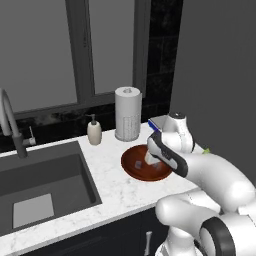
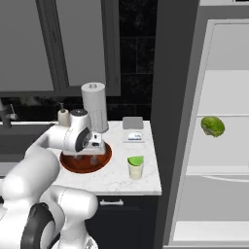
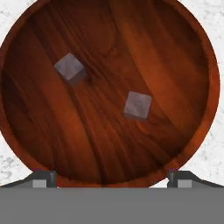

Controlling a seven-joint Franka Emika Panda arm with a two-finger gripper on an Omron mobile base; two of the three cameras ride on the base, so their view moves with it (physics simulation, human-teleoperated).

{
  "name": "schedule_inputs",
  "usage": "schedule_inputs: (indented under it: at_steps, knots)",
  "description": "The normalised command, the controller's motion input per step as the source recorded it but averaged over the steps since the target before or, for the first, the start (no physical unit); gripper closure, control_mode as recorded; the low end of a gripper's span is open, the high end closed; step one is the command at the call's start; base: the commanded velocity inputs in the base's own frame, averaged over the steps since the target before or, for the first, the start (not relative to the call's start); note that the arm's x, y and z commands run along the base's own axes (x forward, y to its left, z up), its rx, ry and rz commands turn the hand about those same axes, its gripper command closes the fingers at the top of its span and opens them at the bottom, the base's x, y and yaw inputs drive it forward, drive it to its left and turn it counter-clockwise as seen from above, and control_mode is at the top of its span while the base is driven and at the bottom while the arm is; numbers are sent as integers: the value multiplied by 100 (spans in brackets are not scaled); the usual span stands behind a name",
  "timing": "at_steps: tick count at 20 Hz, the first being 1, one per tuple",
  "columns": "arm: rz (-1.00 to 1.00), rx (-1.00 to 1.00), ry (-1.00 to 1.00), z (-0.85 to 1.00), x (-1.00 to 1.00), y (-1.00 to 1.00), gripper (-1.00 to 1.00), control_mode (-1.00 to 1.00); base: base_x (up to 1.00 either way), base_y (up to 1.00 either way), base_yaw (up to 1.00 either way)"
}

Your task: Grab a lemon wedge from the fridge and one ice cube from the ice bowl, and put them in the glass of lemonade.

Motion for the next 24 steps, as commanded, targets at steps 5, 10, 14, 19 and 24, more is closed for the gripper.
schedule_inputs:
  at_steps: [5,10,14,19,24]
  knots:
    - [9,0,5,-43,27,7,-100,-100,0,0,0]
    - [3,0,1,-17,24,1,-100,-100,0,0,0]
    - [0,0,1,0,21,0,-100,-100,0,0,0]
    - [0,0,3,-2,10,0,-100,-100,0,0,0]
    - [0,0,0,-20,0,0,-100,-100,0,0,0]
